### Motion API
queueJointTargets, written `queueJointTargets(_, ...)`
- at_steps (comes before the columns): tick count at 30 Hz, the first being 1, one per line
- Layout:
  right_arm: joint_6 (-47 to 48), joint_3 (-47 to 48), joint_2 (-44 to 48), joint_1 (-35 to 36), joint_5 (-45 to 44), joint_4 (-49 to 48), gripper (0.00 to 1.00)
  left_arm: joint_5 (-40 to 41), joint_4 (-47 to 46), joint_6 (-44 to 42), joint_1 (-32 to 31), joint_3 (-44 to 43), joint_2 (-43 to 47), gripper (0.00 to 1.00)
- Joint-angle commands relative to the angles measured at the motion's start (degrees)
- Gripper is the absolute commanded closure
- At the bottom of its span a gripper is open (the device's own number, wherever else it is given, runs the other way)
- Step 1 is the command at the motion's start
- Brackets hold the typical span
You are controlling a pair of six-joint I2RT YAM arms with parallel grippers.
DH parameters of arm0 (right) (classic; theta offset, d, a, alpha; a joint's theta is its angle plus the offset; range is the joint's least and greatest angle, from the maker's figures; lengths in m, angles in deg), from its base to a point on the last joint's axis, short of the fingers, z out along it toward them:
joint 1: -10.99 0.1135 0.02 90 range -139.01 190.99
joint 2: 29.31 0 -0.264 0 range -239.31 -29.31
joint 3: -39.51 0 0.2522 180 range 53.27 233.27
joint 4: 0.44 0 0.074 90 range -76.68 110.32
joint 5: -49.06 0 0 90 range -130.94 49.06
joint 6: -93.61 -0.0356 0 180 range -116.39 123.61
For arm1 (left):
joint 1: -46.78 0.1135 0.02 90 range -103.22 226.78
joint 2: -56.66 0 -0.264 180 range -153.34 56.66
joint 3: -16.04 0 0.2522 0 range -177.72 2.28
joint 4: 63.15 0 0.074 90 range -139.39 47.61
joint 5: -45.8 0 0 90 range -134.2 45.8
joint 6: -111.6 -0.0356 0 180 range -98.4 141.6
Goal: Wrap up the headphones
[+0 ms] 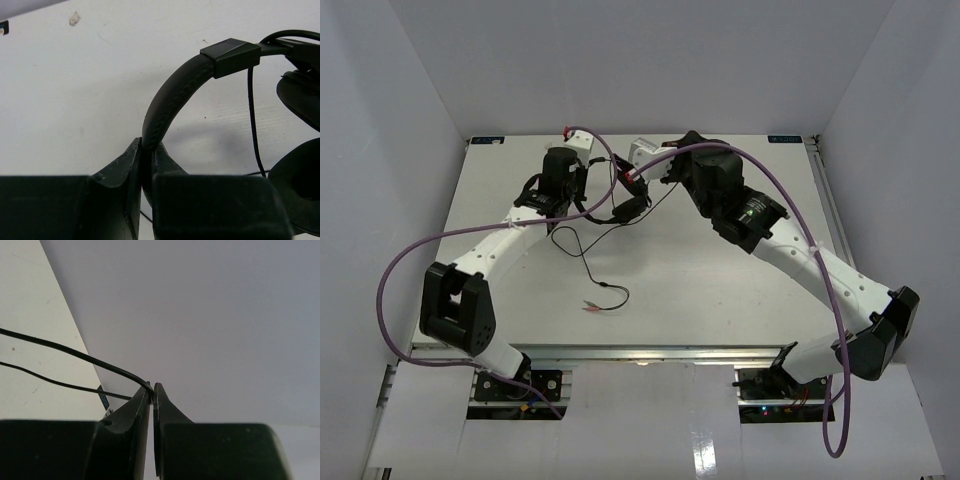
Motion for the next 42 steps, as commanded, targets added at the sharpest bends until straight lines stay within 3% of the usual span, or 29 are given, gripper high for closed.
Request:
queueJointTargets(1,1.36,0.55,3.18,-1.09,2.5,-6.39,0.92,-5.45,-0.19,-3.38,-1.49,1.95,6.91,1.0)
queueJointTargets(7,-0.59,1.54,3.09,-1.85,8.21,-6.04,0.92,-10.62,3.22,-4.51,-4.01,4.4,9.11,1.0)
queueJointTargets(13,-8.76,6.46,1.43,-2.44,21.79,2.04,0.92,-17.55,5.12,-3.45,-5.47,5.19,10.04,1.0)
queueJointTargets(22,-17.48,5.25,-3.58,-4.29,32.75,-0.65,0.92,-27.25,5.22,-0.62,-7.45,5.8,13.66,1.0)
queueJointTargets(30,-22.82,7.09,-9.52,-5.9,26.91,-5.8,0.92,-30.43,4.8,2.05,-9.22,6.12,15.83,1.0)
queueJointTargets(42,-30.44,5.0,-9.95,-18.7,28.21,-6.04,0.92,-33.74,4.44,5.29,-9.34,6.51,20.82,1.0)
